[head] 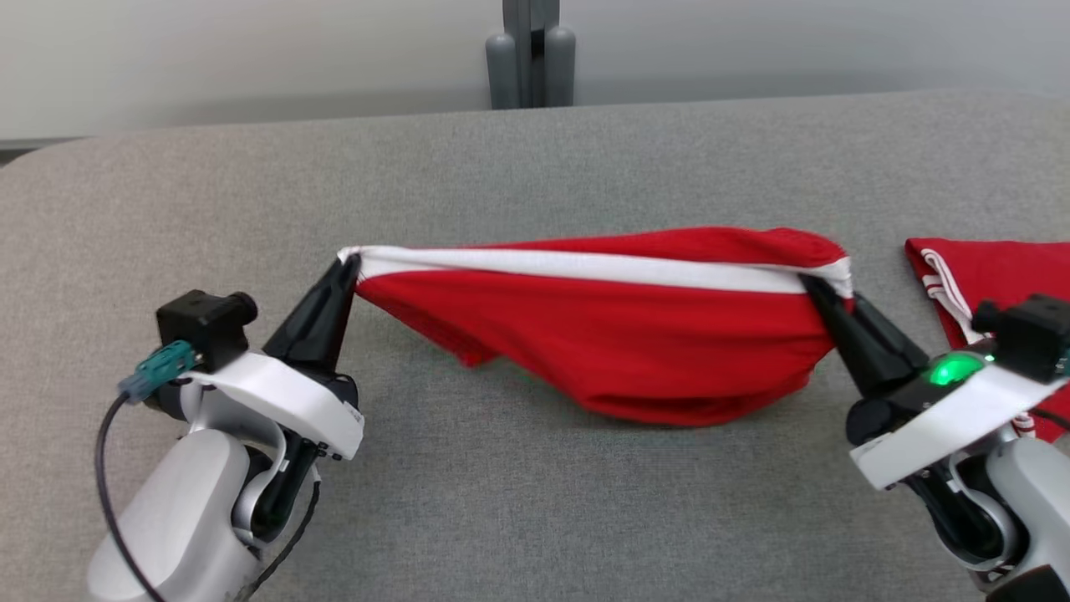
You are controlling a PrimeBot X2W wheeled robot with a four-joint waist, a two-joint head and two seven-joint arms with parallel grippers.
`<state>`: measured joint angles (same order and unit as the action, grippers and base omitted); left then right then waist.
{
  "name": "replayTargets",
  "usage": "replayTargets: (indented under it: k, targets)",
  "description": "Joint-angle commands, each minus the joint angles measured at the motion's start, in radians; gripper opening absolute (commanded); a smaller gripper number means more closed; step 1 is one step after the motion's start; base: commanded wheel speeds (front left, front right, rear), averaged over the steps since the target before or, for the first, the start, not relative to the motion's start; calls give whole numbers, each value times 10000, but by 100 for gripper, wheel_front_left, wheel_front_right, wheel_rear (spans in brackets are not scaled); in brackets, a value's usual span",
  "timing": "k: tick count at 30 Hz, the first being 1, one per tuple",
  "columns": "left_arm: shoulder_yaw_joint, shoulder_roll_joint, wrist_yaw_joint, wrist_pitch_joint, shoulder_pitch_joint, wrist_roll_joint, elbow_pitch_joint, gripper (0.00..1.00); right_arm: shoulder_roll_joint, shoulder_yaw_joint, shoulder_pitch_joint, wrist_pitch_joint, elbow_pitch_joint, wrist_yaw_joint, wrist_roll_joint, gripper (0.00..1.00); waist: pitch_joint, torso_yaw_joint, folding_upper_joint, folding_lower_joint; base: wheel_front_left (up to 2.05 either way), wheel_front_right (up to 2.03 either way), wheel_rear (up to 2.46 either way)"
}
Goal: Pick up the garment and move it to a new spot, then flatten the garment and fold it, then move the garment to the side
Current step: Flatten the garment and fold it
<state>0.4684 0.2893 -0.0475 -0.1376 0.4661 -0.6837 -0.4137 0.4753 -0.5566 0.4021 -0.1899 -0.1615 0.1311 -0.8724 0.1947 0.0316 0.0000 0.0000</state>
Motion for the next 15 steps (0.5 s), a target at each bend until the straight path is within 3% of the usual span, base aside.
replayTargets:
  k: [1, 6, 10, 15]
  targets:
    - [-212, 332, 348, -176, -284, 139, 771, 0, 192, 415, -259, -148, 379, -7, -148, 0, -235, -67, 0, 0, 0, 0, 0]
    - [-444, 886, 1125, -109, -670, 578, 3134, 0, 186, 1542, -500, -260, 1551, -8, 212, 0, -521, -133, 0, 0, 0, 0, 0]
    - [-718, 1374, 1948, 106, -917, 1119, 5736, 0, -283, 2993, -814, 149, 2881, -15, 722, 0, -725, -227, 0, 0, 0, 0, 0]
    - [-898, 1725, 2530, 495, -977, 1581, 7799, 0, -1002, 4102, -1131, 1036, 4128, -9, 967, 0, -829, -317, 0, 0, 0, 0, 0]
